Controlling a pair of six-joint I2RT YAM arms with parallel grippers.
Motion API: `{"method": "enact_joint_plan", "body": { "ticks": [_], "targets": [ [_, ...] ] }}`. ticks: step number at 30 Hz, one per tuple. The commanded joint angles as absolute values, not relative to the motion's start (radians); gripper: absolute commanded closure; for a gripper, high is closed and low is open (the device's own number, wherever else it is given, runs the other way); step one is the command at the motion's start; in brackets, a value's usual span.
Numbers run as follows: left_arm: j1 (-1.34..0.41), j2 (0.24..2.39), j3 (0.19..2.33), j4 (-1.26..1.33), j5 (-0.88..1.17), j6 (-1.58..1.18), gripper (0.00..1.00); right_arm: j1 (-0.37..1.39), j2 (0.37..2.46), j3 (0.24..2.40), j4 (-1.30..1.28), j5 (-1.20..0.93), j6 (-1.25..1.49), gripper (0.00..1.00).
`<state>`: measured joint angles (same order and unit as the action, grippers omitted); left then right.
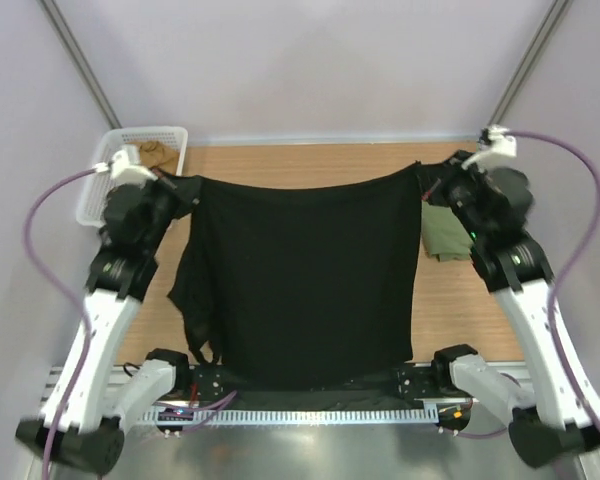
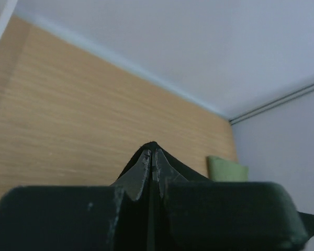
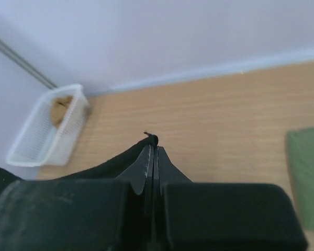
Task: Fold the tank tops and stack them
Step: Flatten the tank top out
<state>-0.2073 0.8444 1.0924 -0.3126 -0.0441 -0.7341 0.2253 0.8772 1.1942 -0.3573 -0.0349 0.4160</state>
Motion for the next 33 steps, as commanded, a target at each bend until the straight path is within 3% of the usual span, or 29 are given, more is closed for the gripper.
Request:
{"method": "enact_joint_plan", "body": {
  "ticks": [1, 8, 10, 11, 12, 13, 15, 17, 21, 25, 33],
  "targets": [
    [-0.204, 1.0, 1.013, -0.165, -0.064, -0.802, 1.0, 0.222, 1.06, 1.163, -0.344, 0.109, 0.42, 0.99],
    [-0.202, 1.5, 1.118, 0.061, -0.155, -0.827, 1.0, 0.153, 1.455, 1.204, -0.054, 0.15, 0.537, 0.98],
    [-0.201, 1.702, 1.242, 0.093, -0.14, -0.825, 0.76, 0.115, 1.597, 1.235, -0.005, 0.164, 0.578, 0.84],
    [-0.195, 1.783, 1.3, 0.092, -0.115, -0.824, 0.57, 0.103, 1.649, 1.297, 0.033, 0.181, 0.586, 0.51],
    [-0.193, 1.912, 1.437, 0.042, -0.069, -0.828, 0.27, 0.08, 1.696, 1.342, 0.029, 0.183, 0.597, 0.38],
    [-0.19, 1.983, 1.524, -0.025, -0.045, -0.833, 0.19, 0.069, 1.8, 1.401, 0.006, 0.175, 0.601, 0.31],
    [-0.186, 2.069, 1.729, -0.185, 0.026, -0.822, 0.17, 0.057, 1.874, 1.576, -0.147, 0.146, 0.592, 0.27],
    [-0.192, 2.071, 1.74, -0.193, 0.023, -0.813, 0.17, 0.061, 1.858, 1.57, -0.144, 0.112, 0.58, 0.27],
    [-0.196, 1.918, 1.564, -0.14, -0.018, -0.805, 0.2, 0.06, 1.744, 1.419, -0.089, 0.028, 0.603, 0.31],
    [-0.196, 1.705, 1.413, -0.219, -0.003, -0.775, 0.26, 0.06, 1.62, 1.286, -0.146, -0.027, 0.633, 0.43],
    [-0.207, 1.369, 1.04, -0.349, -0.003, -0.723, 0.33, 0.072, 1.33, 0.944, -0.25, -0.066, 0.606, 0.54]
  ]
}}
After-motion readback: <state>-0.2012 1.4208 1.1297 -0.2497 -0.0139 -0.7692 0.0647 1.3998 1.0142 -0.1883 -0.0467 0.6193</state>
